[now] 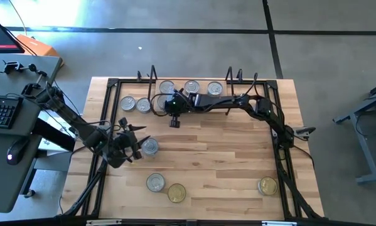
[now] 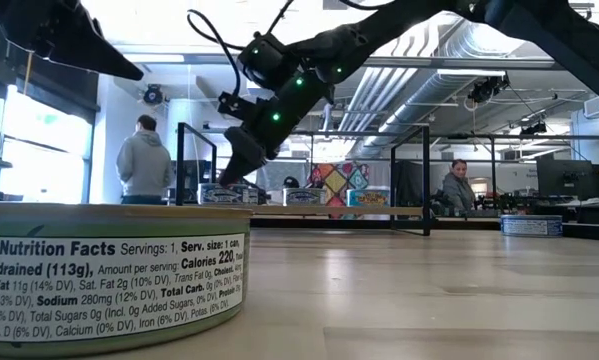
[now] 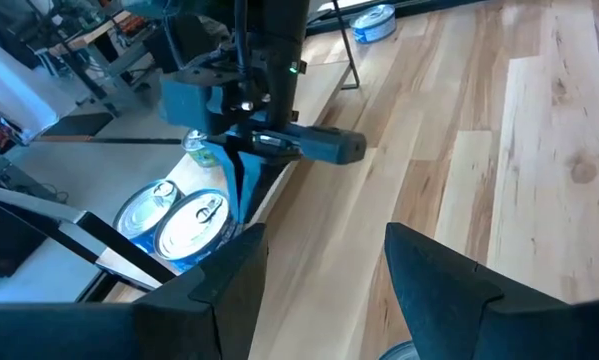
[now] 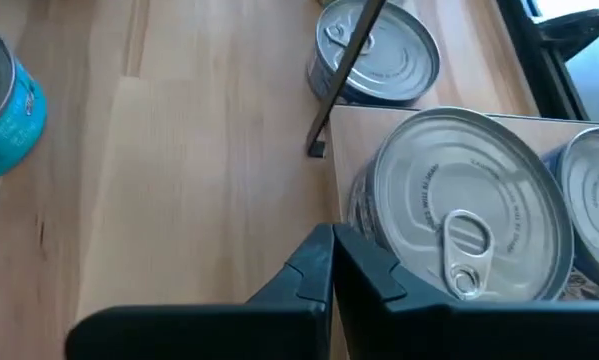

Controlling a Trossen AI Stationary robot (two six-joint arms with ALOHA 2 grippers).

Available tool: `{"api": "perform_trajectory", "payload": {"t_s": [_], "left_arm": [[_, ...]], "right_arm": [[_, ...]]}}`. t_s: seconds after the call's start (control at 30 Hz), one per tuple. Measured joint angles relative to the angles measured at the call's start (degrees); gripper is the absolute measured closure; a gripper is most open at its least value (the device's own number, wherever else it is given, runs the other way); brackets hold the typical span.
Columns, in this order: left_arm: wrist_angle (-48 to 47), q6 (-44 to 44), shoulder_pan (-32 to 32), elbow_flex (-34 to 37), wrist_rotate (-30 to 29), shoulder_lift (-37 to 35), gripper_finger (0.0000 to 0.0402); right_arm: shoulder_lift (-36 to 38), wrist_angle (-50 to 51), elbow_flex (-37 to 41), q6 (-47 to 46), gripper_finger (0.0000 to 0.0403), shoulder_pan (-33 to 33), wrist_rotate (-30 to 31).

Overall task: Stack canned seafood by type on shelf
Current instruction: Put the blue tuna can on the shelf, then put the green tuna can on the shelf

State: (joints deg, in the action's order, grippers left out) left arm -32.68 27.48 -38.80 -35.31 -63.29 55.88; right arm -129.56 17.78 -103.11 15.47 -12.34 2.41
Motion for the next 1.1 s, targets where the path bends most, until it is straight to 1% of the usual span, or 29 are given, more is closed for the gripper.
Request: {"api": "perform_trajectory", "payload": {"t_s": [0.1,0.27,0.4,0.47,0.53,0.6,0.63,0.73,0.8,0.9,0.97,1.0,1.03,1.1], "left_arm": [[0.2,0.3,0.0,0.0,-0.2,0.9,0.0207],[2.0,0.4,0.0,0.0,-0.9,2.5,0.0207],[4.0,-0.1,0.0,0.0,-2.7,3.0,0.0207],[4.1,0.1,0.0,-0.6,-4.4,3.0,0.0207],[3.4,0.6,-0.4,-1.9,-4.0,3.0,0.0207],[2.2,0.9,-1.2,-3.3,-1.4,2.9,0.0207],[1.6,1.0,-1.5,-4.0,0.9,2.9,0.0207],[-0.9,1.4,-1.9,-5.6,10.1,2.9,0.0207],[-3.8,4.6,-2.0,-6.3,15.3,3.0,0.0207],[-12.1,15.7,-1.9,-6.4,20.8,3.1,0.0207],[-19.5,25.1,-2.0,-6.4,24.6,3.3,0.0208],[-23.3,30.1,-2.0,-6.4,26.4,3.5,0.021],[-26.6,35.0,-2.2,-6.3,28.2,3.8,0.0212],[-31.2,43.1,-2.4,-5.0,31.9,4.0,0.0218]], "right_arm": [[-0.1,-0.3,0.0,0.0,0.0401,-0.4,2.0],[-0.3,-1.4,0.0,-0.4,0.0401,-0.9,2.5],[0.2,-1.3,0.0,-5.4,0.0401,0.9,1.4],[0.3,-4.4,1.9,-8.9,0.0402,2.3,1.4],[0.4,-10.0,5.8,-10.7,0.0402,4.4,1.4],[0.5,-12.8,9.4,-12.3,0.0402,7.1,1.4],[0.5,-13.7,10.7,-12.8,0.0402,8.6,1.3],[1.6,-14.8,13.1,-13.5,0.0402,13.2,0.8],[2.0,-14.4,13.7,-13.6,0.0402,15.9,3.2],[3.2,-7.8,14.2,-13.6,0.0402,19.5,12.7],[5.2,-3.0,14.2,-13.8,0.0402,21.6,19.4],[6.4,-0.8,14.1,-13.9,0.0402,22.4,21.7],[7.5,1.5,14.0,-14.2,0.0402,23.1,23.1],[9.0,6.8,13.9,-15.4,0.0402,23.9,24.0]]}}
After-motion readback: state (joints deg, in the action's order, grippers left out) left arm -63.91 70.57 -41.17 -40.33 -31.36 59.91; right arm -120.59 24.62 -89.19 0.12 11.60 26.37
